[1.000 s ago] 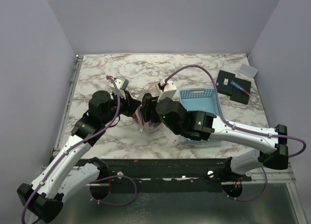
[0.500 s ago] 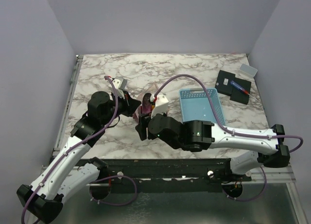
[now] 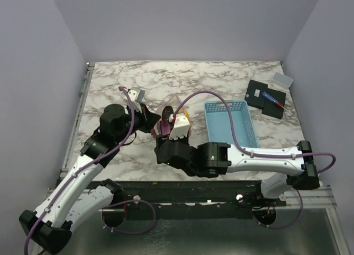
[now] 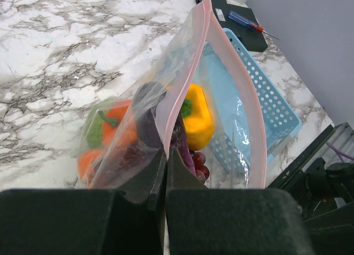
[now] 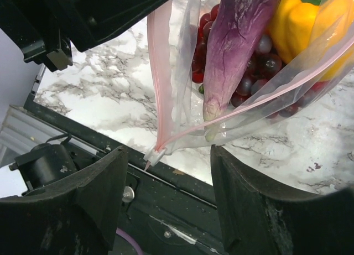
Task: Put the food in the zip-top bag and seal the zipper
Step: Adjust the zipper food storage bag at the center of the board.
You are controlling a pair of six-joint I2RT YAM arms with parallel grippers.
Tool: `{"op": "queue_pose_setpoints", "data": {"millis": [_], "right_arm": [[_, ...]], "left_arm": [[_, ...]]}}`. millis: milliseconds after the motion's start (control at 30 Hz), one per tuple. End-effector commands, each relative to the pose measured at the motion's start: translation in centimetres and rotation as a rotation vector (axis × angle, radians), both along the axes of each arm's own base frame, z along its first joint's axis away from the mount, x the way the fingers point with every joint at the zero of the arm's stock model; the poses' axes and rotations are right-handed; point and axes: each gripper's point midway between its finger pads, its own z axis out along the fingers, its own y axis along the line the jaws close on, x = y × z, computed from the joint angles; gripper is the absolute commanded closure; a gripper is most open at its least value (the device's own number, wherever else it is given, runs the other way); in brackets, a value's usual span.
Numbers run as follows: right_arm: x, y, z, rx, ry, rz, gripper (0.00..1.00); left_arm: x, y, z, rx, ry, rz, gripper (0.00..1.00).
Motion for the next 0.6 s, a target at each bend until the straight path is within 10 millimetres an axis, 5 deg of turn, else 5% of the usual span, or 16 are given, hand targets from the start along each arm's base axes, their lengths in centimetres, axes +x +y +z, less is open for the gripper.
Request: {"op": "queue_pose_setpoints", "data": {"millis": [0,300,567], "right_arm": [[0.6,0.6,-0.3,0.045,-0.016,-0.067,0.34],[1.6,0.7,-1.1,-0.009,-0.057,-0.132,0.45],[1.8,0.0,-1.7,-0.043,-0.063,-0.153,0.77]], "left_arm": [[0.1,0.2,0.9,-0.028,-0.036,0.015,1.0],[-0.1,0.4,1.2,-0.032,-0.052,0.017,1.0],[-0.2,0.4,1.1,-0.038,-0.047,0.017,1.0]]}}
